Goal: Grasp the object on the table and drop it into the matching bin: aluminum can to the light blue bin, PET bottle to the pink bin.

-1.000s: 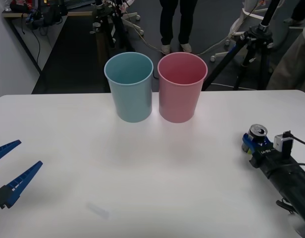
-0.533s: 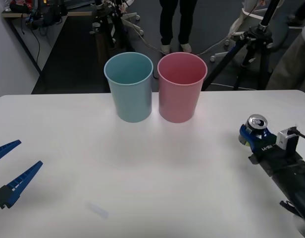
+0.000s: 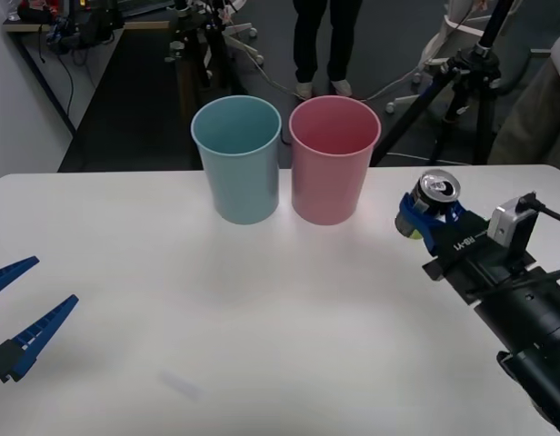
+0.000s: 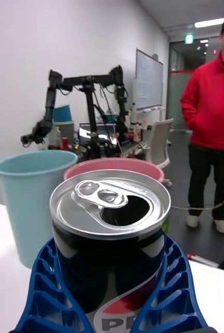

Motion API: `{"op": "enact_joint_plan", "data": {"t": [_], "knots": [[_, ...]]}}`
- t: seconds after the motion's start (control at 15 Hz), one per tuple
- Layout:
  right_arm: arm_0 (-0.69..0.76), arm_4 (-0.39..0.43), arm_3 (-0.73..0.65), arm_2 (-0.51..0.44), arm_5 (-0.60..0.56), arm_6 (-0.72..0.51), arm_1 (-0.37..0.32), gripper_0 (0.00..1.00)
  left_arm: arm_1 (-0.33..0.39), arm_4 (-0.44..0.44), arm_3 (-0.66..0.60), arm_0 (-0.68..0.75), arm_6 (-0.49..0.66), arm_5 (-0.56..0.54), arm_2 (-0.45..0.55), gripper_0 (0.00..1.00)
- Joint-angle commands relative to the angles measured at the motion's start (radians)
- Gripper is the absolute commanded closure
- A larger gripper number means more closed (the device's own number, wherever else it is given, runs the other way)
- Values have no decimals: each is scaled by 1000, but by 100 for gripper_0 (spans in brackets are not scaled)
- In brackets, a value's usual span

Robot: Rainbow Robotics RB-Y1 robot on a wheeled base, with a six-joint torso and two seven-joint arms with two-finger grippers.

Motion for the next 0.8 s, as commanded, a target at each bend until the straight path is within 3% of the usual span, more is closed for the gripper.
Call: {"op": "enact_joint_plan", "data": {"t": [0.07, 0.4, 0.67, 0.8], "knots": [[-27, 118, -89, 38, 29, -157, 0, 100, 0, 0, 0, 0, 0, 0, 0, 0], [-152, 341, -122, 128, 108, -391, -2, 100, 0, 0, 0, 0, 0, 0, 0, 0], [-320, 488, -23, 204, 170, -542, 12, 100, 0, 0, 0, 0, 0, 0, 0, 0], [-418, 563, 66, 207, 168, -570, 70, 100, 0, 0, 0, 0, 0, 0, 0, 0]]}}
